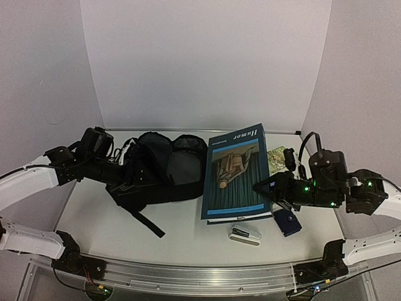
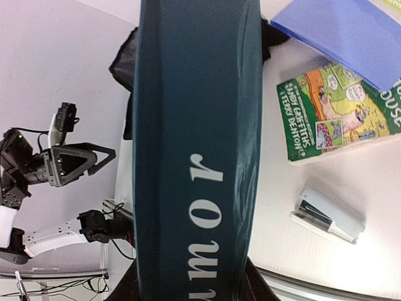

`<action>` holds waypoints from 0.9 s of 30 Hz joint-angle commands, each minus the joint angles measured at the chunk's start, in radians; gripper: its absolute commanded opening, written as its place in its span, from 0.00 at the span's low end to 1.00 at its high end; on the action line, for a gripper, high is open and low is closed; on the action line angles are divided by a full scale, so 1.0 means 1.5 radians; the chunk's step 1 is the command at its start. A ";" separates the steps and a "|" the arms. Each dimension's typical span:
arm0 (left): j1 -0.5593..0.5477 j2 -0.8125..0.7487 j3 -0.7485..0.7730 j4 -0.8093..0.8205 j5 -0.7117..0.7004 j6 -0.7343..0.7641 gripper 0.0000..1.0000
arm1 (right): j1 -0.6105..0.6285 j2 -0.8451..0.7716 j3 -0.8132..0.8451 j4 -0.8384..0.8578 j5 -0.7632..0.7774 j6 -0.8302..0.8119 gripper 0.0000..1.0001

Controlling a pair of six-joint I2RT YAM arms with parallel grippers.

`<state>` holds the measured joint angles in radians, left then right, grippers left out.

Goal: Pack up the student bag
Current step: Pick up the book from the center of the board.

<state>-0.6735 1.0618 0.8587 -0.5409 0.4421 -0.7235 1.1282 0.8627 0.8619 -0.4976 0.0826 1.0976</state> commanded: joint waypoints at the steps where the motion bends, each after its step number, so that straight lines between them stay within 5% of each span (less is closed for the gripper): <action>1: 0.003 0.039 0.086 -0.008 0.027 0.075 0.79 | 0.002 0.021 0.061 -0.019 0.020 -0.095 0.33; 8: 0.007 0.064 0.158 0.032 0.173 0.170 0.91 | 0.002 0.098 0.138 -0.012 -0.095 -0.242 0.31; 18: 0.015 0.097 0.217 -0.069 0.165 0.298 0.98 | 0.002 0.163 0.186 0.054 -0.328 -0.322 0.30; 27: 0.020 0.102 0.231 -0.104 0.226 0.343 0.98 | 0.002 0.191 0.197 0.081 -0.412 -0.358 0.30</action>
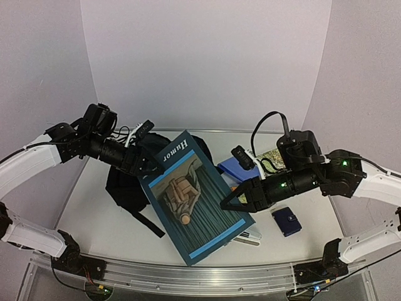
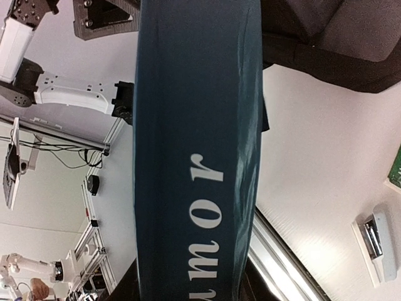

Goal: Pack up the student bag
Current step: Pick up the book from the center of the board.

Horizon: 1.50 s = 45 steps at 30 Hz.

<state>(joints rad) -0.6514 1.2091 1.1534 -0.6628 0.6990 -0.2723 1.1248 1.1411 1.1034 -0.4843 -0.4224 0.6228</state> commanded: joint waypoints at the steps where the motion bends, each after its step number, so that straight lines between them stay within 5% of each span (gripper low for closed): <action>1: 0.005 0.009 0.037 -0.028 0.084 0.045 0.98 | 0.005 0.009 0.037 0.078 -0.083 -0.045 0.30; 7: 0.005 0.019 0.025 0.013 0.212 0.021 0.86 | 0.004 0.037 0.048 0.096 -0.104 -0.072 0.29; 15: 0.006 0.020 -0.006 0.040 0.261 -0.001 0.38 | 0.004 0.048 0.049 0.110 -0.080 -0.095 0.31; 20: 0.018 0.014 -0.033 0.081 0.272 -0.033 0.16 | 0.002 0.047 0.049 0.125 -0.006 -0.110 0.48; 28: 0.077 -0.012 -0.095 0.179 0.249 -0.135 0.03 | -0.047 0.059 0.035 0.186 0.120 -0.075 0.96; 36: 0.119 -0.045 -0.143 0.292 0.145 -0.257 0.01 | -0.194 0.044 -0.063 0.356 0.091 0.035 0.98; 45: 0.128 -0.096 -0.184 0.510 -0.010 -0.427 0.03 | -0.222 0.017 -0.169 0.521 0.023 0.121 0.98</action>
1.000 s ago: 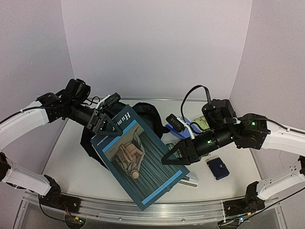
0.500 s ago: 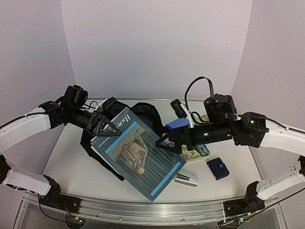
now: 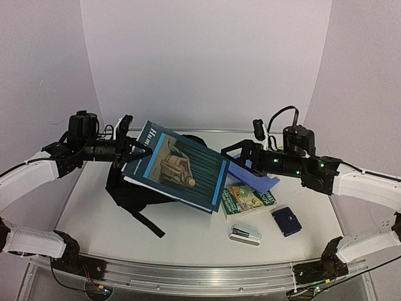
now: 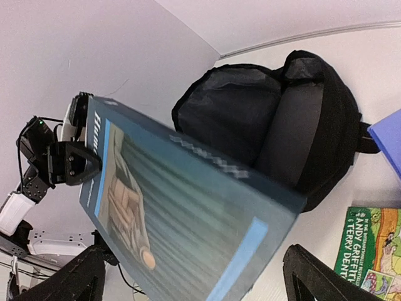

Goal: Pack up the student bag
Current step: Pick up the book from the center of the board.

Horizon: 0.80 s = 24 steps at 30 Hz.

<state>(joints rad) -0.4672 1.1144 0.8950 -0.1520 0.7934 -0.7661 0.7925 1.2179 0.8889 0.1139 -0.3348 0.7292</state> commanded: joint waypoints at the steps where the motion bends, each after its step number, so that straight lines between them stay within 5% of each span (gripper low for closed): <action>1: 0.006 -0.035 -0.015 0.191 -0.077 -0.109 0.03 | -0.001 -0.037 -0.036 0.130 -0.037 0.055 0.98; 11: 0.007 -0.043 -0.014 0.262 -0.052 -0.174 0.04 | -0.001 -0.026 -0.107 0.250 -0.095 0.103 0.98; 24: 0.006 -0.075 -0.042 0.278 -0.020 -0.209 0.05 | -0.001 0.087 -0.054 0.420 -0.206 0.157 0.92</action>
<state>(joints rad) -0.4607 1.0298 0.8447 0.1852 0.7297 -1.0497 0.7925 1.3160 0.7441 0.5574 -0.5545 0.9096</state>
